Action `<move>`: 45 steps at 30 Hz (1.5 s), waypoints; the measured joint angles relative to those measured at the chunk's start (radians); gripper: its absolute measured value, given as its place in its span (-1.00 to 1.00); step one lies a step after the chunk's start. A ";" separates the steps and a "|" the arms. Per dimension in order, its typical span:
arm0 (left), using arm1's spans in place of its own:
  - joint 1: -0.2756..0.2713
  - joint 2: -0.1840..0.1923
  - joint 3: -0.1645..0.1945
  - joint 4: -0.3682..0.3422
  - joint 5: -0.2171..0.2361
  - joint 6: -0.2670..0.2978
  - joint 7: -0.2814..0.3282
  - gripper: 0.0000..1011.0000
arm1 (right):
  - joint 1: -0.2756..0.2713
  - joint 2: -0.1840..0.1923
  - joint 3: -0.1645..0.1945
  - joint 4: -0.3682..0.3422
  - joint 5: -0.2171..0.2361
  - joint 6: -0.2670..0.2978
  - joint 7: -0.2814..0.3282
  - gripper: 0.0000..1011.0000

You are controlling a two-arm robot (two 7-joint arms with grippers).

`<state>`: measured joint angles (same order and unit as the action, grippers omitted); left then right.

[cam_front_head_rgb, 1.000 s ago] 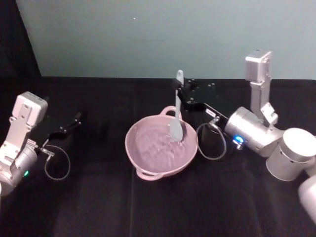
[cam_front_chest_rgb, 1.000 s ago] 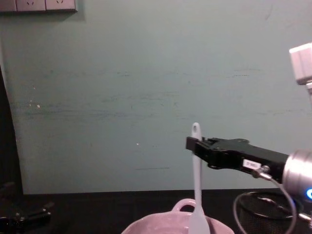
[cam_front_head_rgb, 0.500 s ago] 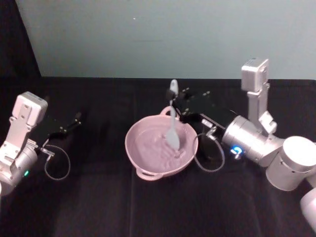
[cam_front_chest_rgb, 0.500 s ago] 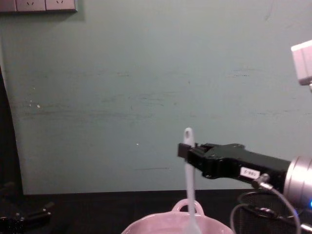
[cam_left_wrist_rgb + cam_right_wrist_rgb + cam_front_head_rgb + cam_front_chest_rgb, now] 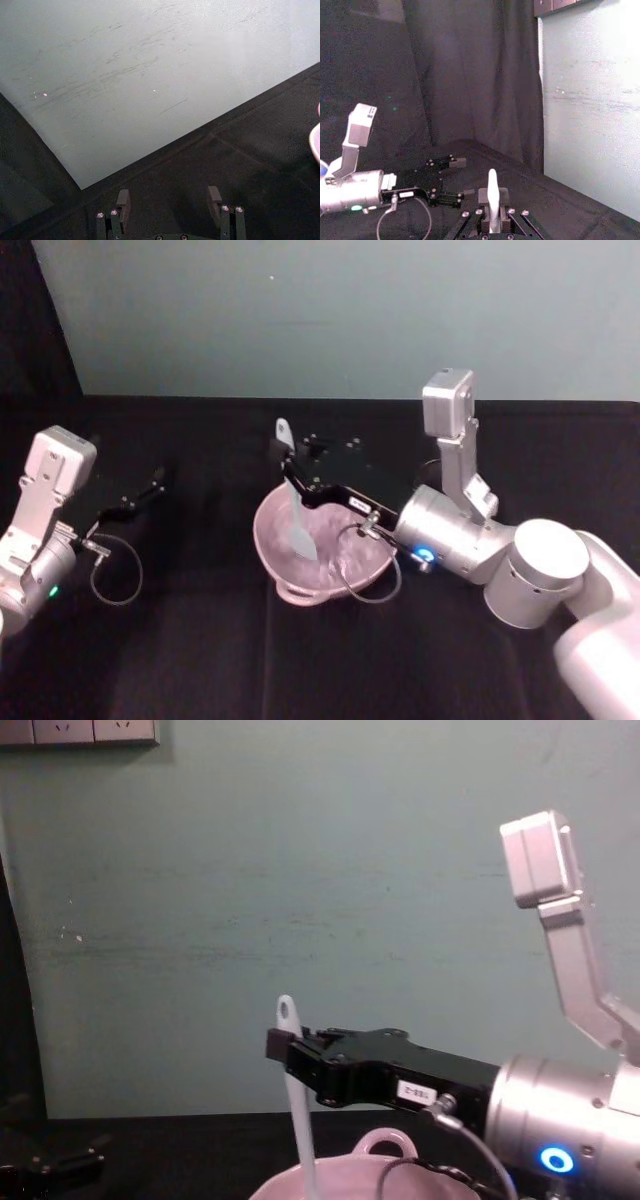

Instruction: Use the one hand to pick up the spoon and stir the clear water in the bowl.

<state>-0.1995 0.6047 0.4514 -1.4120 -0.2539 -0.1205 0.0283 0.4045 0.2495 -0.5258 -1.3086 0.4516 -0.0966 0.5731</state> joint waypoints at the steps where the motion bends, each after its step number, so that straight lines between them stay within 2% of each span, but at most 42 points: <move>1: 0.000 0.000 0.000 0.000 0.000 0.000 0.000 1.00 | 0.004 -0.004 -0.001 0.007 0.000 -0.003 0.001 -0.77; 13: 0.000 0.000 0.000 0.000 0.000 0.000 0.000 1.00 | 0.082 -0.050 0.014 0.145 0.025 -0.049 0.021 -0.77; 19: 0.000 0.000 0.000 0.000 0.000 0.000 0.000 1.00 | 0.091 -0.041 0.037 0.166 0.023 -0.062 0.008 -0.77; 27: 0.000 0.000 0.000 0.000 0.000 0.000 0.000 1.00 | 0.059 0.010 0.090 0.126 0.021 -0.065 -0.028 -0.77; 31: 0.000 0.000 0.000 0.000 0.000 0.000 0.000 1.00 | 0.038 0.030 0.103 0.095 0.020 -0.054 -0.035 -0.77; 36: 0.000 0.000 0.000 0.000 0.000 0.000 0.000 1.00 | 0.013 0.046 0.104 0.050 0.015 -0.037 -0.036 -0.77; 45: 0.000 0.000 0.000 0.000 0.000 0.000 0.000 1.00 | -0.017 0.045 0.067 -0.012 0.007 -0.015 -0.021 -0.77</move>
<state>-0.1995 0.6047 0.4514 -1.4120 -0.2539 -0.1205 0.0282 0.3877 0.2950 -0.4584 -1.3206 0.4590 -0.1117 0.5520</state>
